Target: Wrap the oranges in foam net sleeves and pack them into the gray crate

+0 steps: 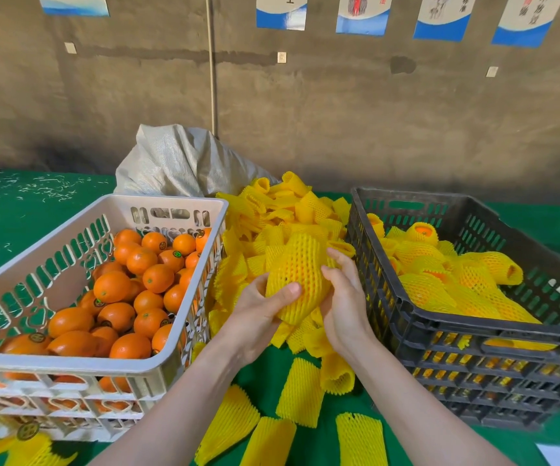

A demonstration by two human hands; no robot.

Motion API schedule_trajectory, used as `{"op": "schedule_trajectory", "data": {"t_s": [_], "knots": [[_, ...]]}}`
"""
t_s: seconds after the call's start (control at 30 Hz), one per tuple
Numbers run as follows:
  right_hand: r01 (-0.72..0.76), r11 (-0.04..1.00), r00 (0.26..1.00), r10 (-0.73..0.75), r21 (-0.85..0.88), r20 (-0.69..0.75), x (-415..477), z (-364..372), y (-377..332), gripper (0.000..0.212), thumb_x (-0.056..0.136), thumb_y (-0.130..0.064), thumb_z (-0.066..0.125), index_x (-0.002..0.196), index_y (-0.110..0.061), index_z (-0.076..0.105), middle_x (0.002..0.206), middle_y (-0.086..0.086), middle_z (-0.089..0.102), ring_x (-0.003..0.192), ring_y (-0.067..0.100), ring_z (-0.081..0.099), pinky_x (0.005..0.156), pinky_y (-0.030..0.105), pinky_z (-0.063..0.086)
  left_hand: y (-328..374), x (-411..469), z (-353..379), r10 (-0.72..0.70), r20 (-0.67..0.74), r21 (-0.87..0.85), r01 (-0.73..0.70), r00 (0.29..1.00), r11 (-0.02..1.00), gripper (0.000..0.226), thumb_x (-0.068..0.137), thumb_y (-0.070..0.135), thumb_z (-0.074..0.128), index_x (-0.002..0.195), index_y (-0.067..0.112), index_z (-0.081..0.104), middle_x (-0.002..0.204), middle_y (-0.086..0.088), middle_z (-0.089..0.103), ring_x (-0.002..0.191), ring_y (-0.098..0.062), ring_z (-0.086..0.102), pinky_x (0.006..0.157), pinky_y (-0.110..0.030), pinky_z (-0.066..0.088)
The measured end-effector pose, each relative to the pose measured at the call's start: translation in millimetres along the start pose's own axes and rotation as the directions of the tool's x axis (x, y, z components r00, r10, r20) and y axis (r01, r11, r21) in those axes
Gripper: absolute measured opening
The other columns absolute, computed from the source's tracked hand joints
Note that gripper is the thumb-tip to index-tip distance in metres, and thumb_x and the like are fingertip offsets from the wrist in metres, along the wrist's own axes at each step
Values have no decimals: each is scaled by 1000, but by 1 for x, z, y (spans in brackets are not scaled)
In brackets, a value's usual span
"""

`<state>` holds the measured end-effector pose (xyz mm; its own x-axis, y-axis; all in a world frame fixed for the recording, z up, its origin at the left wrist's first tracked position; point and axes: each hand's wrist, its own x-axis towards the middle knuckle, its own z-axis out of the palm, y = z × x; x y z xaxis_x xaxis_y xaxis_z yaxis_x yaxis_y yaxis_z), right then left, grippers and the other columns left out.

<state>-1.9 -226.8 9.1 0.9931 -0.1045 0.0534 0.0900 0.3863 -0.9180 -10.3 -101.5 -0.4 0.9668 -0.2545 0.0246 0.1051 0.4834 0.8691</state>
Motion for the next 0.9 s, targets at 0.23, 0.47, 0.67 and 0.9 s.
{"op": "schedule_trajectory", "data": {"t_s": [0.23,0.47,0.67,0.9], "knots": [[-160,983,985,154,88,72,-18,13,5,51,82,-24,62,130,-11,50,123,9,63,112,24,61,98,46,47,-11,1,11,275,-165,570,-136,947,811,73,78,58,38,139,18,42,127,14,43,111,4,44,86,-8,36],[-107,988,994,104,115,27,-21,14,9,74,65,-32,70,132,-21,41,126,0,58,119,19,54,104,44,41,-19,4,18,512,-165,745,-233,843,625,63,84,53,35,133,15,47,117,12,50,107,-1,46,77,4,33],[58,996,994,-64,-68,-85,-13,-5,0,65,89,-35,59,146,-26,29,145,-3,41,130,14,43,108,41,38,-22,15,48,408,-184,588,-233,894,775,42,93,46,38,127,21,41,111,15,50,99,9,49,80,-7,38],[261,945,962,-271,-197,-28,-5,-42,-23,81,72,-53,62,138,-40,18,135,-21,41,119,-11,45,95,14,44,-28,41,98,379,-181,544,-229,907,807,46,102,38,28,140,16,40,140,0,44,128,-13,41,106,-25,36]]}}
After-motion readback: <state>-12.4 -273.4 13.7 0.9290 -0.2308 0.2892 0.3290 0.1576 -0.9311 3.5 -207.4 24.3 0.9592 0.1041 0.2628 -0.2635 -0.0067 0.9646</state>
